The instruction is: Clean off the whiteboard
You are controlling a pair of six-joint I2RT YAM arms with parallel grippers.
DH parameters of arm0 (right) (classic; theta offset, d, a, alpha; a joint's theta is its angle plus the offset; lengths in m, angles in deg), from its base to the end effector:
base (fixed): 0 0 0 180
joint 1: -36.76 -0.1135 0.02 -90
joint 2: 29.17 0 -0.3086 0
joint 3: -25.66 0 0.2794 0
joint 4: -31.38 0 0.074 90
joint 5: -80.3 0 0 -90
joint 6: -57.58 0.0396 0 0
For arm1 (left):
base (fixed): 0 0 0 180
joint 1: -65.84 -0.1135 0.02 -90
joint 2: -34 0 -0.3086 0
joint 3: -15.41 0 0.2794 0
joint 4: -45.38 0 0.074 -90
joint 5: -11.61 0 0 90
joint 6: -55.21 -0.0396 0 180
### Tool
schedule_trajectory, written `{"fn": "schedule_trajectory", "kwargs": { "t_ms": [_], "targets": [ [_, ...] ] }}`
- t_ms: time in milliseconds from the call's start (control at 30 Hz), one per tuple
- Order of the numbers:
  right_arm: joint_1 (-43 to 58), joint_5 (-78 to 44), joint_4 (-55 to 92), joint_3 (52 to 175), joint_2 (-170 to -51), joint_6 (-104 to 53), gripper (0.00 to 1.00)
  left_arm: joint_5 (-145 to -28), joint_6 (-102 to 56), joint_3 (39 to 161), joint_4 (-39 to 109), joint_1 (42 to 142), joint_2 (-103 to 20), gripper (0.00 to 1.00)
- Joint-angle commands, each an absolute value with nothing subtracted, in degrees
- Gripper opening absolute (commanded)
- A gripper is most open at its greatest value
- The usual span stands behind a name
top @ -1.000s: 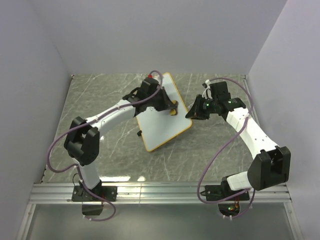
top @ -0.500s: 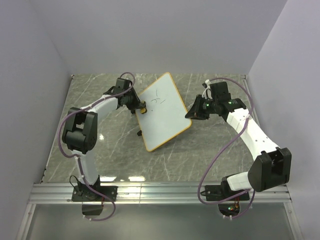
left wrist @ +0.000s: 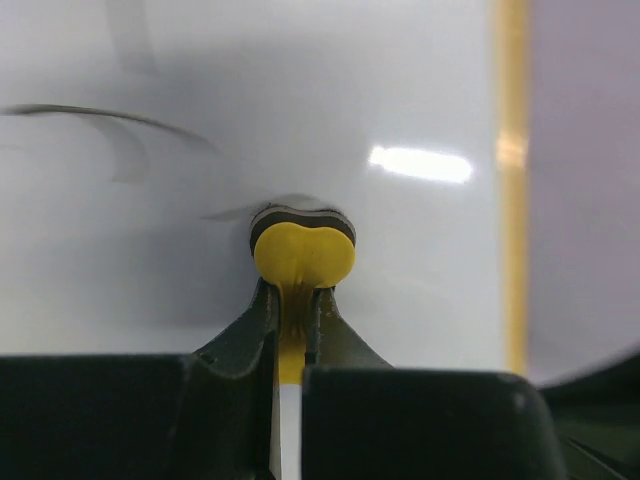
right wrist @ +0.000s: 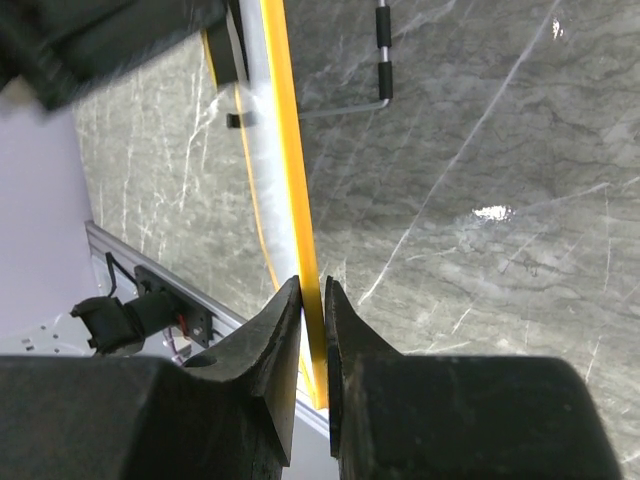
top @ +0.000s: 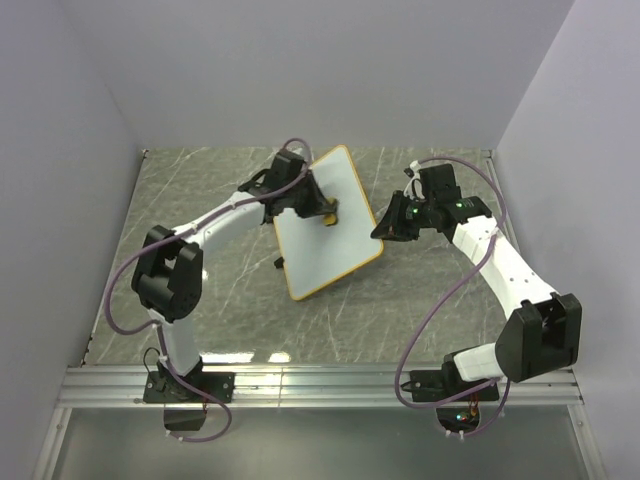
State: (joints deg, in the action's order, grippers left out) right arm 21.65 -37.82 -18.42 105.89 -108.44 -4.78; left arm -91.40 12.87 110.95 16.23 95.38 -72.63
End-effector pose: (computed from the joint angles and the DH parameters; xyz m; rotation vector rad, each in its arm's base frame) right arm 0.2979 0.0998 0.3394 0.0390 2.5031 0.9223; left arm 0.4032 -0.2387 0.2827 -0.2566 2.4282 -0.9228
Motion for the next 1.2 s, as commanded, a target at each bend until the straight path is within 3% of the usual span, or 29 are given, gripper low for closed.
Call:
{"fn": "schedule_trajectory", "kwargs": {
  "t_ms": [0,200,300,767,1033,1167],
  "targets": [
    [21.03,-36.60,-16.70,106.44,-109.94,-3.67,0.00,-97.19,19.87,115.42,20.49,102.66,-73.40,0.00],
    [20.94,-36.33,-16.52,105.56,-109.59,-3.85,0.00,-96.84,16.72,131.14,13.22,101.52,-81.03,0.00],
    [20.94,-36.16,-16.96,105.82,-109.42,-4.11,0.00,-97.28,16.54,133.28,11.80,98.71,-83.59,0.00],
    [21.03,-35.28,-17.84,106.35,-109.41,-4.47,0.00,-93.94,6.61,109.64,11.27,83.95,-78.76,0.00],
    [20.94,-35.63,-17.40,106.62,-109.94,-4.20,0.00,-100.44,3.01,115.25,11.53,83.67,-80.09,0.00],
    [20.85,-35.81,-16.35,105.74,-109.94,-3.85,0.00,-104.04,1.69,123.67,9.70,87.01,-80.96,0.00]
  ]
}}
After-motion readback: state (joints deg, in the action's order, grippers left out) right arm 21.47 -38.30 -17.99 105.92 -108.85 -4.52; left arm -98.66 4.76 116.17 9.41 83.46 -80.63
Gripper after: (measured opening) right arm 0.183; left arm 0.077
